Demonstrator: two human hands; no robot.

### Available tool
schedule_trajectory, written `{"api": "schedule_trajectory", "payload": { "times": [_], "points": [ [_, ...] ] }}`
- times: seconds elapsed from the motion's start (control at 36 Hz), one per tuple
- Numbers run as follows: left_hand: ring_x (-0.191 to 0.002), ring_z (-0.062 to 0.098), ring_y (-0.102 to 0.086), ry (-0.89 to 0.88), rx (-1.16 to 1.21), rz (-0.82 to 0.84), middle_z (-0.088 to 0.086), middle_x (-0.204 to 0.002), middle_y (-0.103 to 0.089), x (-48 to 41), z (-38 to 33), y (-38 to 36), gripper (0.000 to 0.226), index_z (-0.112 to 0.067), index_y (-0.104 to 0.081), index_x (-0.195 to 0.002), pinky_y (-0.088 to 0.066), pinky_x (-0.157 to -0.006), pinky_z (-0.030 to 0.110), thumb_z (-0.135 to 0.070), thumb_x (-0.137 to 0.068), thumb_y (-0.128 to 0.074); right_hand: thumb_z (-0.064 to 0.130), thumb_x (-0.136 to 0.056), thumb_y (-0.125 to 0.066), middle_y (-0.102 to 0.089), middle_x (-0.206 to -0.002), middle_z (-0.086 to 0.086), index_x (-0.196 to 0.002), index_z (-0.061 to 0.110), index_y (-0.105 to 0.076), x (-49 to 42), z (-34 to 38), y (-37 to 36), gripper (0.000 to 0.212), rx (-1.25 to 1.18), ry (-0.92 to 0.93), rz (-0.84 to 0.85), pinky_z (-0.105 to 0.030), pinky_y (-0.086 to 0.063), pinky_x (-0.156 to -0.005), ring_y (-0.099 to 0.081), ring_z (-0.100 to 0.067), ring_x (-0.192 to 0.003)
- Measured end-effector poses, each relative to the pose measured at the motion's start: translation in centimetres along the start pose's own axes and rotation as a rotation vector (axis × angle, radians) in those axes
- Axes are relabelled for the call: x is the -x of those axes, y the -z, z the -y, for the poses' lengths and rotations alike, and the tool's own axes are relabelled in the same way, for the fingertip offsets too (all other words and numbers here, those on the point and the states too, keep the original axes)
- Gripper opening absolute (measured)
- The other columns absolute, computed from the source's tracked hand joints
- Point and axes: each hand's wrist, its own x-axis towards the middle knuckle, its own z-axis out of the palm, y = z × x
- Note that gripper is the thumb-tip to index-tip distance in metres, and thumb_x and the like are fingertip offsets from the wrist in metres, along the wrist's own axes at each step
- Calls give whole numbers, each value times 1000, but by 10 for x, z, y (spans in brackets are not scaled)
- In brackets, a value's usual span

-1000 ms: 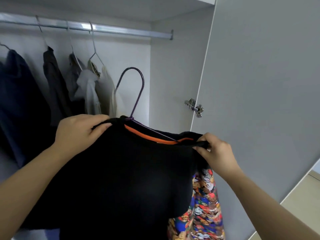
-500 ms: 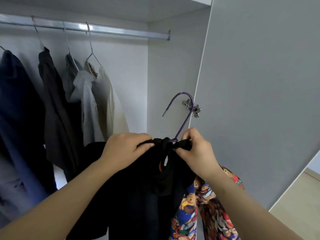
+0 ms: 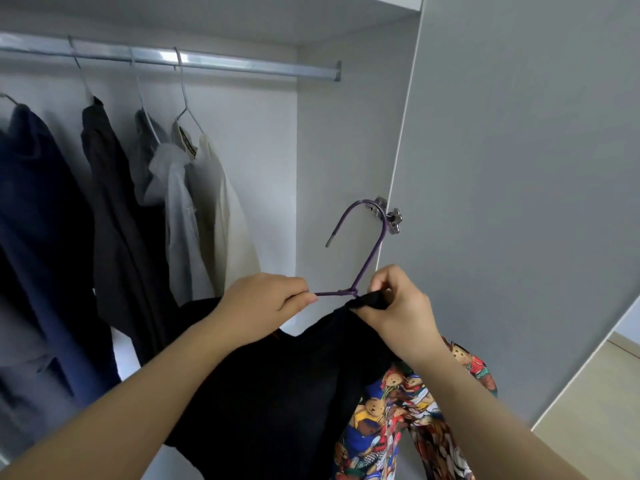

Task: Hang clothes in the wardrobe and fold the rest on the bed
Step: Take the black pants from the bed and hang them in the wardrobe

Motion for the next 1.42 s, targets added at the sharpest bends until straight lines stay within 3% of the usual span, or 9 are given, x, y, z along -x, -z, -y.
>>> {"api": "schedule_trajectory", "payload": {
  "times": [0.25, 0.42, 0.5, 0.78, 0.89, 1.0, 1.17, 1.31, 1.42],
  "points": [
    [-58, 14, -50, 14, -17, -376, -9, -58, -49, 4, 14, 0, 59, -15, -59, -70, -37, -51, 26, -59, -83, -21, 8, -72, -78, -47, -82, 10, -86, 42, -41, -6, -9, 24, 52, 110, 18, 18, -9, -35, -62, -44, -7, -66],
    [-60, 14, -47, 37, -38, -402, -11, -63, -48, 3, 19, 10, 56, -16, -60, -75, -36, -50, 24, -54, -85, -20, 25, -77, -75, -53, -72, 5, -76, 35, -53, -4, -20, 50, 25, 252, -76, 68, -8, -36, -65, -51, -12, -71],
    [-71, 14, -51, 46, 18, -409, -7, -75, -60, -1, 10, 8, 59, -15, -64, -85, -43, -59, 30, -52, -84, -19, 38, -85, -64, -60, -86, 9, -81, 34, -55, -4, -16, 45, 11, 391, -130, 182, -25, -44, -77, -55, -15, -88],
    [-75, 5, -53, 33, 284, -332, -12, -75, -56, 1, -5, 18, 6, -24, -56, -84, -39, -66, 21, -25, -89, -59, 49, -90, -52, -40, -52, 3, -58, 19, -40, -4, -1, 27, 46, 535, -106, -3, -24, -29, -48, -39, -10, -52],
    [-64, 12, -52, 144, 70, -143, -3, -65, -55, 4, 1, 26, 37, -17, -54, -72, -38, -57, 26, -50, -89, -47, 40, -86, -63, -53, -62, 2, -70, 11, -61, -6, -8, 32, 33, 425, -60, -73, -29, -39, -59, -52, -18, -67],
    [-58, 15, -48, 147, 204, -311, -3, -55, -47, 5, -5, 13, 38, -25, -43, -57, -41, -57, 33, -42, -89, -55, 31, -84, -67, -48, -73, 10, -70, 18, -55, -12, -6, 33, 22, 373, -41, -1, -37, -42, -80, -50, -18, -81],
    [-58, 17, -52, 157, 267, -387, -3, -56, -51, 2, -13, 3, 36, -21, -50, -57, -47, -60, 37, -40, -86, -60, 42, -83, -66, -52, -76, 8, -84, 20, -49, -17, -3, 50, 28, 571, -219, 290, -31, -44, -71, -50, -15, -74],
    [-59, 17, -53, 242, 246, -483, -3, -58, -55, -2, -11, 3, 36, -15, -60, -63, -50, -59, 38, -43, -85, -60, 38, -84, -66, -49, -64, 0, -70, 11, -50, -12, -10, 61, 34, 508, -230, 8, -24, -37, -54, -49, -19, -68],
    [-63, 14, -52, 326, 312, -515, -2, -63, -57, -19, -24, 8, 32, -14, -63, -70, -45, -61, 32, -43, -85, -60, 43, -90, -55, -49, -64, 6, -68, 23, -44, -15, 0, 66, 32, 578, -150, 43, -25, -35, -52, -49, -17, -67]
  ]
}}
